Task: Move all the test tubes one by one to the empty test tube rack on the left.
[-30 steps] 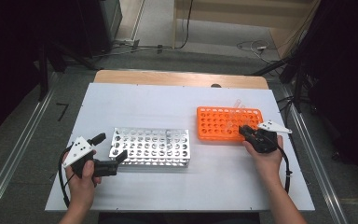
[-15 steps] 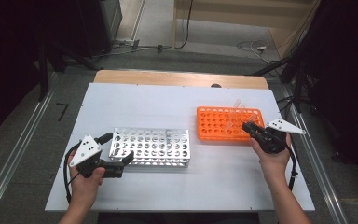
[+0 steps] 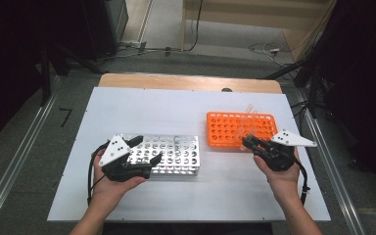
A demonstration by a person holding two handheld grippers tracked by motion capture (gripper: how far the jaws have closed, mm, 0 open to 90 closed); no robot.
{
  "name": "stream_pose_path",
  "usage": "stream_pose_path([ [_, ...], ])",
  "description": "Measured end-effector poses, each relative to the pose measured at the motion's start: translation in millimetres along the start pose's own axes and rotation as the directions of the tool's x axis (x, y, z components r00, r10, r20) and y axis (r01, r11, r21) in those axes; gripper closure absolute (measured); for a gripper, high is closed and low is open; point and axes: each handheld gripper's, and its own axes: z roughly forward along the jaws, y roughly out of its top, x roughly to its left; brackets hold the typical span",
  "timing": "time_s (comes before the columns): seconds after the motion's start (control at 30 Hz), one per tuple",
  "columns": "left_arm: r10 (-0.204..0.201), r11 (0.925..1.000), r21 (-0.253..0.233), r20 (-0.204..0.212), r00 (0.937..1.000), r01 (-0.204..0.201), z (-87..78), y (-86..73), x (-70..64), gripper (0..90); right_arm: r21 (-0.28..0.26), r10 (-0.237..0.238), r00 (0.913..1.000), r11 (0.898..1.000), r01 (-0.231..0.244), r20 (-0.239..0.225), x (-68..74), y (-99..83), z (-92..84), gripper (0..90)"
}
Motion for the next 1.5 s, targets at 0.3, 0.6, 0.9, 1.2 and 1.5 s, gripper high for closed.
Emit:
stream_pose_path([
  [0.3,0.018,0.9993,0.031,0.094,0.9954,-0.021,21.9,17.2,-22.9,23.3,0.032,-0.073,0.9928,0.997,0.076,-0.095,38.4,-0.2,8.6,73.8],
  [0.6,0.028,0.9979,0.053,0.166,0.9857,-0.037,35.2,28.4,-46.8,29.5,0.059,-0.15,0.9738,0.985,0.162,-0.171,76.0,-0.2,15.8,73.8],
  [0.9,0.033,0.9973,0.056,0.23,0.9726,-0.047,38.1,26.8,-60.4,44.2,0.087,-0.203,0.9573,0.971,0.225,-0.206,99.0,-2.9,20.1,73.8],
  [1.2,0.057,0.9962,0.046,0.287,0.9563,-0.074,41.6,25.3,-71.0,57.7,0.101,-0.258,0.9384,0.953,0.287,-0.23,118.3,-6.4,26.2,73.7],
  [1.5,0.064,0.9948,0.055,0.311,0.9481,-0.086,44.7,22.3,-75.9,67.4,0.103,-0.297,0.9252,0.939,0.327,-0.237,129.4,-7.9,28.1,73.8],
])
